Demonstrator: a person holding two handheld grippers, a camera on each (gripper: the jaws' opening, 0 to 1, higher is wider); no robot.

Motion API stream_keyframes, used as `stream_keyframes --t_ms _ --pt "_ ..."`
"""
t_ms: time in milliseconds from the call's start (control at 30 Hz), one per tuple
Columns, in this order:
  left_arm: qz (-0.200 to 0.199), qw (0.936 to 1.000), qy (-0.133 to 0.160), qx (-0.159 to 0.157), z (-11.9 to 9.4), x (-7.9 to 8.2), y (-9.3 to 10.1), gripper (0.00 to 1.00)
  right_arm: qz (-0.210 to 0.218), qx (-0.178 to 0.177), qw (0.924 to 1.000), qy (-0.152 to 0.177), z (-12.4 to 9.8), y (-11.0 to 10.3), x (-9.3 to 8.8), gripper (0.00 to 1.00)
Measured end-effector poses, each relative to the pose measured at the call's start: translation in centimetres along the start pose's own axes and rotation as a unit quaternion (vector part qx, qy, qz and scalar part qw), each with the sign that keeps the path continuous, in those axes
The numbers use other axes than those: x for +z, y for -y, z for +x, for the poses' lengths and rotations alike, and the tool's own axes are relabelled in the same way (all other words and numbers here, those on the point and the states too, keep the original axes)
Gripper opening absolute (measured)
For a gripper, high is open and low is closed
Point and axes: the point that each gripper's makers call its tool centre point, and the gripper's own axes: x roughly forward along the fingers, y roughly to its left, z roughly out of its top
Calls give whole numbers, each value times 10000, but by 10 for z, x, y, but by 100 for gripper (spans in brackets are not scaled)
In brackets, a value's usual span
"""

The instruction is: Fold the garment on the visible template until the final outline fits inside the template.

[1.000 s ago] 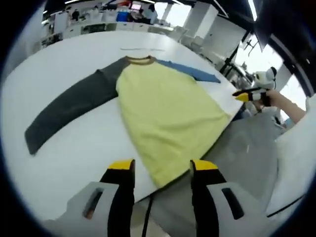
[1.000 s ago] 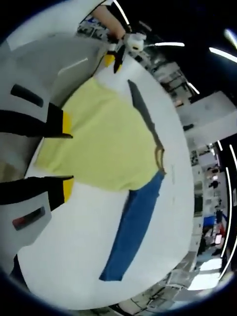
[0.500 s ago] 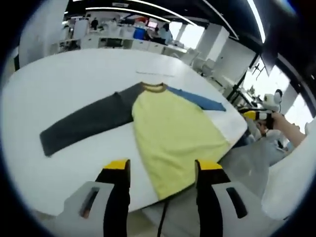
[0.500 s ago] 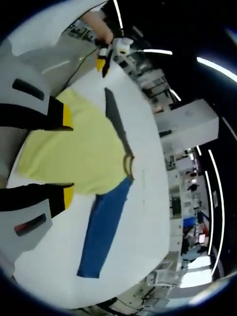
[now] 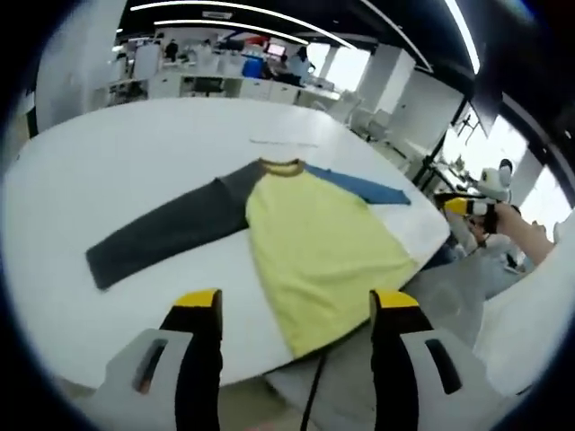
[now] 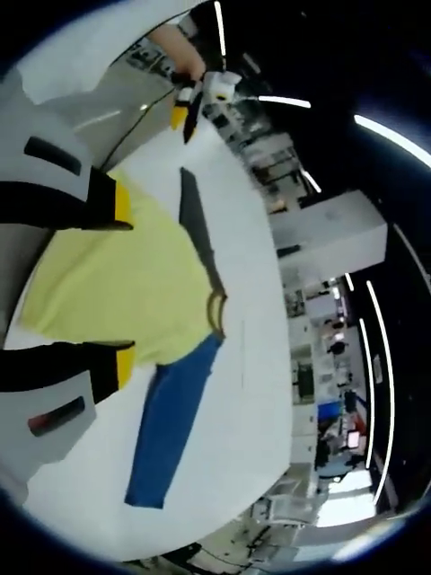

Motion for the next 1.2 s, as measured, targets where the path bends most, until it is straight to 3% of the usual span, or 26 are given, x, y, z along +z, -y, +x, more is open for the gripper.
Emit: stream_keyframes --t_ms 333,600,833,1200 --pt "-52 9999 144 50 -3 6 -7 74 -62 17 10000 26 -10 -4 3 61" --pt "-167 9995 125 239 -13 0 -22 83 29 -46 10000 26 -13 -6 1 70" --pt "-163 9995 170 206 -23 1 -22 83 25 -112 9999 -41 -18 -5 -3 75" --pt "-212 9994 112 231 -29 0 -16 91 61 -67 10000 35 -31 -6 7 82"
